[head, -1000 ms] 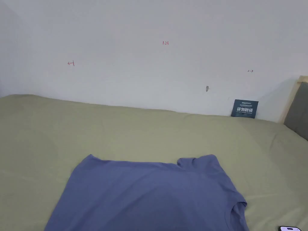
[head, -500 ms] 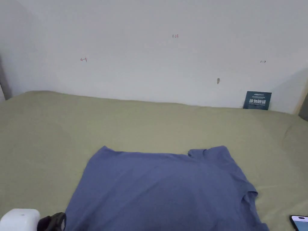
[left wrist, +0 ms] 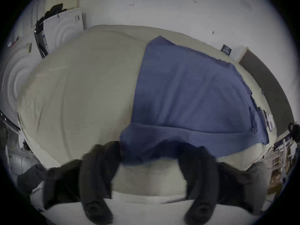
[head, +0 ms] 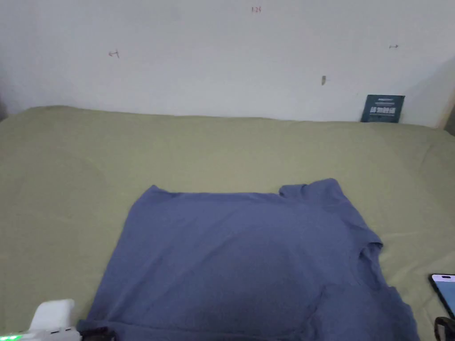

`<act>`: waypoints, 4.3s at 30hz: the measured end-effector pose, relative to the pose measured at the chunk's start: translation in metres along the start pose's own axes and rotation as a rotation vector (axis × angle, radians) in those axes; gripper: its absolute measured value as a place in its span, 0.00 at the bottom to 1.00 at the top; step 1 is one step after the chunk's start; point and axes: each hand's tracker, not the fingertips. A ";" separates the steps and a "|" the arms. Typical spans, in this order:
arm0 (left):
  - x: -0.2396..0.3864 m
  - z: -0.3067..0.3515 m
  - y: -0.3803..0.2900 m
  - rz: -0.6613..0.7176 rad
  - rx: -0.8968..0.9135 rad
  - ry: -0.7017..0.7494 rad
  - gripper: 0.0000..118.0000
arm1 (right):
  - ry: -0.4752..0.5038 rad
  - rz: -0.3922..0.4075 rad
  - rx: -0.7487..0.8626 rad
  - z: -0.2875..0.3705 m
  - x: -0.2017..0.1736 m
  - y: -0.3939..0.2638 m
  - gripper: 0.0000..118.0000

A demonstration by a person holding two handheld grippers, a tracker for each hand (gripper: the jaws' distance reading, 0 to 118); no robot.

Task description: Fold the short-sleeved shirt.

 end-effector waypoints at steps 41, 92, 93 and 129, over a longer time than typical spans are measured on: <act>0.008 0.019 0.108 -0.068 -0.002 -0.117 0.06 | 0.108 0.127 -0.411 -0.170 0.044 0.087 0.05; 0.028 -0.067 0.087 -0.046 0.040 0.024 0.47 | 0.077 0.070 -0.013 -0.123 0.032 0.029 0.00; 0.026 -0.061 0.087 -0.044 0.058 0.025 0.33 | 0.082 0.067 -0.046 -0.133 0.036 0.034 0.00; -0.020 0.045 0.054 0.005 0.005 -0.195 0.03 | 0.224 -0.009 -0.519 -0.121 0.075 0.050 0.07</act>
